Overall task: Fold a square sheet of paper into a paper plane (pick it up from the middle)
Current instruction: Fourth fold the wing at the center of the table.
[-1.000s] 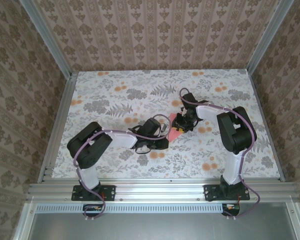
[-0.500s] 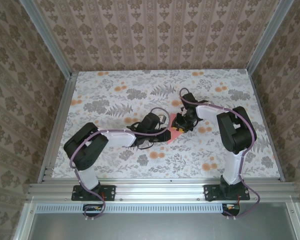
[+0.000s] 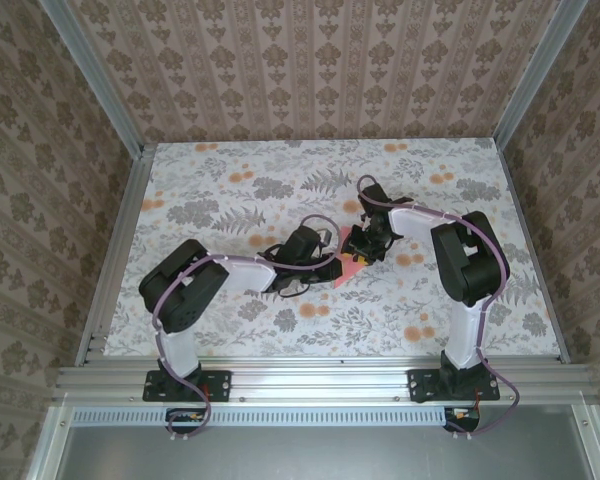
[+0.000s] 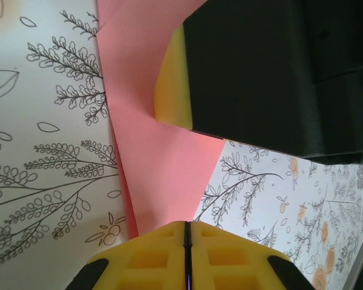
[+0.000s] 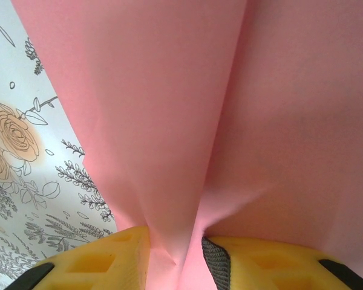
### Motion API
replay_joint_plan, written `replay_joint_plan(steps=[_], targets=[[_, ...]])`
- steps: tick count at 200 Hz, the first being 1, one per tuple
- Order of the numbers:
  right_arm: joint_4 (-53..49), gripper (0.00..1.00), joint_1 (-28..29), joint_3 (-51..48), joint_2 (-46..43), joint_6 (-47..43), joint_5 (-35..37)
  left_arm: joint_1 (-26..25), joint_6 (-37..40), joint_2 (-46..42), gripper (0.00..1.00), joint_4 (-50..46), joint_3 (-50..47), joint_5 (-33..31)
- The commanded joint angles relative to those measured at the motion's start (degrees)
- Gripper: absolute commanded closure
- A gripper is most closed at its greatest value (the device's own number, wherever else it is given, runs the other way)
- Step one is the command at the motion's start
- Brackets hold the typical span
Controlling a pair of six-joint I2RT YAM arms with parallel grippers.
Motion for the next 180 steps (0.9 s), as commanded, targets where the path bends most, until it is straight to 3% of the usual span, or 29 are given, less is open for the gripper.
replay_joint_plan(steps=[1, 133, 180], targets=[[-2.66, 0.62, -0.05, -5.62, 12.36, 0.63, 17.79, 0.58, -0.43, 1.22, 0.91, 1.28, 2.20, 1.37], [-2.43, 0.62, 0.31, -5.35, 11.62, 1.20, 16.29, 0.77, -1.42, 6.79, 0.97, -5.24, 5.34, 0.69], [-2.01, 0.59, -0.92, -2.57, 2.10, -0.97, 10.74, 0.65, -0.66, 7.65, 1.00, -10.55, 5.55, 1.86]])
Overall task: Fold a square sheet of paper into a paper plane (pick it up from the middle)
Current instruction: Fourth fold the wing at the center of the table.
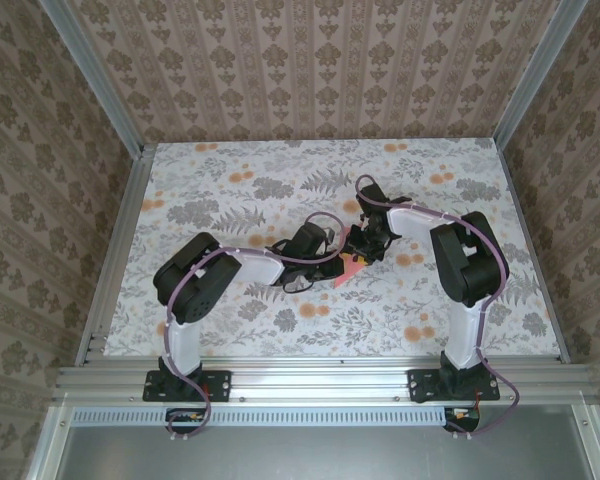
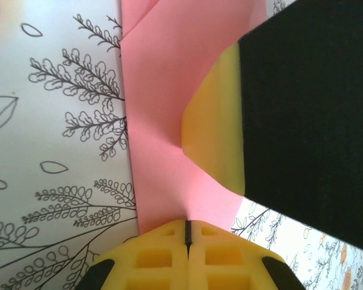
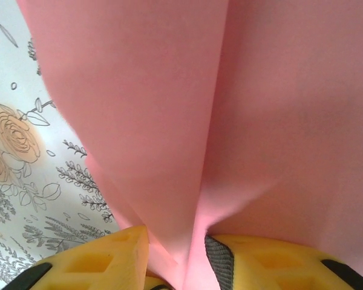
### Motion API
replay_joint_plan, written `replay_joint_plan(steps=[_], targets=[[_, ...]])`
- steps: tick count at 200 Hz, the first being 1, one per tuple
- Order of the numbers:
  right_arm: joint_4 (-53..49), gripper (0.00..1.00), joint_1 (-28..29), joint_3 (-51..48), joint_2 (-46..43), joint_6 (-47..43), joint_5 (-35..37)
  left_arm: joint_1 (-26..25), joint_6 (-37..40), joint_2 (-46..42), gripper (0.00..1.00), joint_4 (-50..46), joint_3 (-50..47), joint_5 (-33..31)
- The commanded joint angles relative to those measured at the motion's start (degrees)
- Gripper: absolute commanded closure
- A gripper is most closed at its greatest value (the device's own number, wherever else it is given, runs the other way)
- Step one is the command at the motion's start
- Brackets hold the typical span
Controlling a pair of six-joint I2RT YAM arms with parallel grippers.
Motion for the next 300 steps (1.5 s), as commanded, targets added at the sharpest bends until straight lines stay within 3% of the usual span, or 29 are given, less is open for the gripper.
replay_joint_plan(steps=[1, 43, 98, 120, 163, 204, 300], targets=[[-1.35, 0.59, -1.55, -3.24, 2.71, -1.47, 9.66, -0.13, 0.15, 2.21, 1.00, -7.05, 0.22, 1.11], [8.62, 0.58, -3.85, -5.86, -9.28, -5.32, -1.11, -0.15, 0.82, 2.64, 1.00, -9.45, -0.06, 1.56], [23.13, 0.83, -3.76, -15.59, -11.73, -6.22, -14.03, -0.40, 1.28, 3.74, 1.00, -10.86, 1.34, 1.93], [23.94, 0.91, -3.55, -16.75, -10.61, -6.64, -14.16, -0.42, 1.50, 3.96, 1.00, -11.39, 1.70, 1.91], [25.06, 0.98, -2.96, -17.84, -7.59, -7.54, -16.61, -0.56, 1.30, 4.09, 1.00, -11.48, 1.80, 1.73], [26.25, 0.99, -3.01, -18.74, -5.50, -8.22, -16.51, -0.60, 1.26, 4.11, 1.00, -11.89, 1.84, 1.47], [29.46, 0.98, -9.81, -14.29, 1.47, -3.82, -13.15, -0.67, 3.41, 3.85, 1.00, -14.86, 0.89, 3.03]])
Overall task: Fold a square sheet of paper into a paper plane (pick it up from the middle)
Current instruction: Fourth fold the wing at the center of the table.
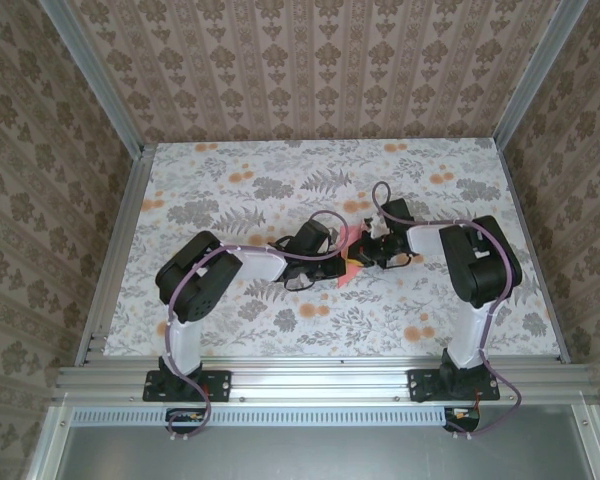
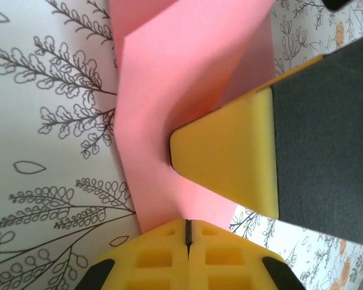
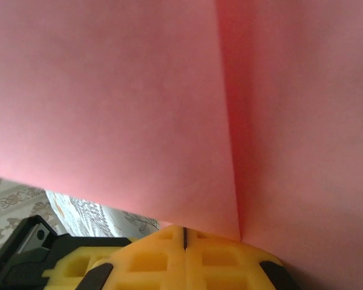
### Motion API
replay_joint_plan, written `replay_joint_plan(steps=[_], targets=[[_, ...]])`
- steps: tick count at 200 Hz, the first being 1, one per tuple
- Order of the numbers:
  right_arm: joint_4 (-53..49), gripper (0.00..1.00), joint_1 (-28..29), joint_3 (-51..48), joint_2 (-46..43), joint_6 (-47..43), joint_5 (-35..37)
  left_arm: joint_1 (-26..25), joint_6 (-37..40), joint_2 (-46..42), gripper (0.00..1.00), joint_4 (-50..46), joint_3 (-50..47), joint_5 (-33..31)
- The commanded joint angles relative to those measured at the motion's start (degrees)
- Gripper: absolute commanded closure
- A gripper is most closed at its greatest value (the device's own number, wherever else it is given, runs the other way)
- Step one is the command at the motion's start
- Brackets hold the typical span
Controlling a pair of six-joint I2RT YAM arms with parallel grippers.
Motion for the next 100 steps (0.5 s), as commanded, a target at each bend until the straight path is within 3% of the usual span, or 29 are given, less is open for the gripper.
replay_joint_plan(steps=[1, 55, 100], targets=[[1.37, 0.98, -2.93, 2.17, 3.73, 1.89, 10.15, -0.68, 1.99, 2.86, 1.00, -10.10, -1.94, 1.10], [-0.98, 0.97, -5.41, 5.31, 4.42, 3.94, 14.01, -0.70, 2.34, 3.00, 1.00, -10.25, -2.36, 1.46], [-0.39, 0.96, -5.57, 5.26, 4.38, 4.94, 13.18, -0.78, 2.70, 2.04, 1.00, -10.69, -1.95, 1.42]])
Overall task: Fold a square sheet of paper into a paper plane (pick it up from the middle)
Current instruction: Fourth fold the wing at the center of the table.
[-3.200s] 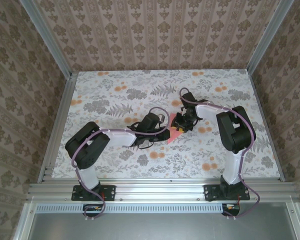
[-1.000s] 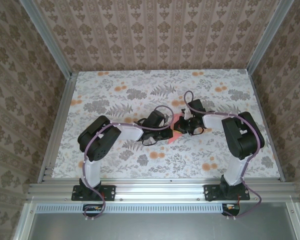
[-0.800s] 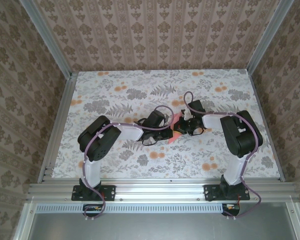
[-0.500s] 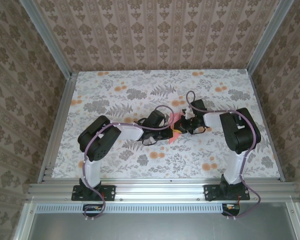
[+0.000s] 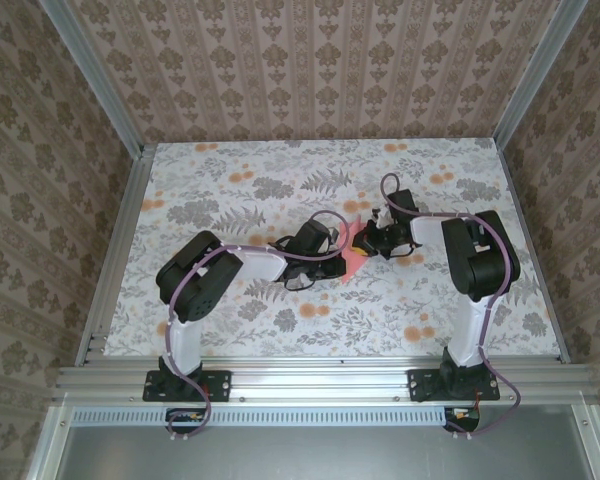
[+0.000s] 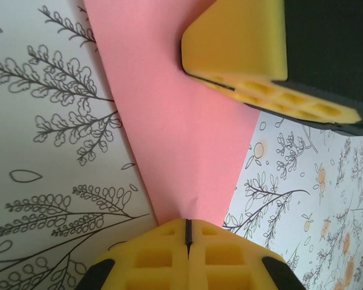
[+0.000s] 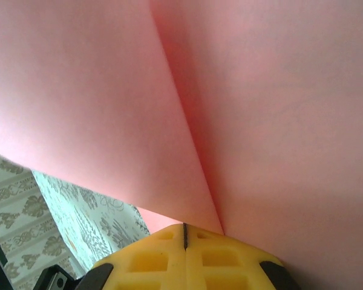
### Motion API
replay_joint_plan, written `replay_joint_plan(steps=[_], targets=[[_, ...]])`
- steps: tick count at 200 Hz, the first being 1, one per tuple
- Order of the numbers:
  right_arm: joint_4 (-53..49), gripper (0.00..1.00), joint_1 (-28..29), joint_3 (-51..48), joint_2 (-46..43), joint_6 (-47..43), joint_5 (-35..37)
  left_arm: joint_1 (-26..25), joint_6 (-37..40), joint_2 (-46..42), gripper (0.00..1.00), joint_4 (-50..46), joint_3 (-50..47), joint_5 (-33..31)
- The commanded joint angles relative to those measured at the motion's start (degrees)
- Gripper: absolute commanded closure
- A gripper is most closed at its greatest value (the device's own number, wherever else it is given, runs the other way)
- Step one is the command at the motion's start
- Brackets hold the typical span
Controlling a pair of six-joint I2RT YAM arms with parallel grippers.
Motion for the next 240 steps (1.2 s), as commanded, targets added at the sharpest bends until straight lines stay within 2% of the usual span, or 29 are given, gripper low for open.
replay_joint_plan(steps=[1, 38, 66, 90, 118, 139, 175, 217, 240], targets=[[1.42, 0.96, -2.53, 0.41, 1.96, 1.51, 10.73, -0.73, 1.60, 1.86, 1.00, -11.04, -1.92, 1.39], [2.34, 0.96, -2.35, -2.09, 0.44, 2.69, 9.54, -0.69, 2.18, -2.85, 1.00, -10.58, -1.93, 1.02], [2.86, 0.96, -1.06, -5.95, -2.20, 5.22, 10.17, -0.17, 1.40, -9.70, 0.91, -8.18, -4.04, -1.97], [4.31, 0.95, 0.55, -9.74, -4.53, 9.25, 11.54, 0.36, -0.18, -14.16, 0.87, -4.73, -7.06, -4.23], [7.52, 0.93, 2.50, -13.40, -6.80, 14.25, 12.72, 0.19, -2.10, -14.26, 0.84, 0.97, -8.79, -3.28], [11.15, 0.92, 3.30, -14.51, -7.17, 16.02, 10.58, 0.10, -3.15, -11.84, 0.81, 3.24, -8.44, -2.06], [11.32, 0.87, 3.70, -12.77, -8.37, 12.72, 6.00, 0.34, -3.63, -8.64, 0.78, 4.74, -7.39, -1.39], [-0.21, 0.73, 3.70, -9.05, -17.44, 3.05, 9.11, 1.38, -3.94, -9.35, 0.74, 3.74, -8.56, -3.73], [-6.51, 0.67, 3.68, -7.55, -20.84, -1.74, 13.73, 1.52, -4.15, -8.87, 0.70, 4.52, -8.34, -3.55]])
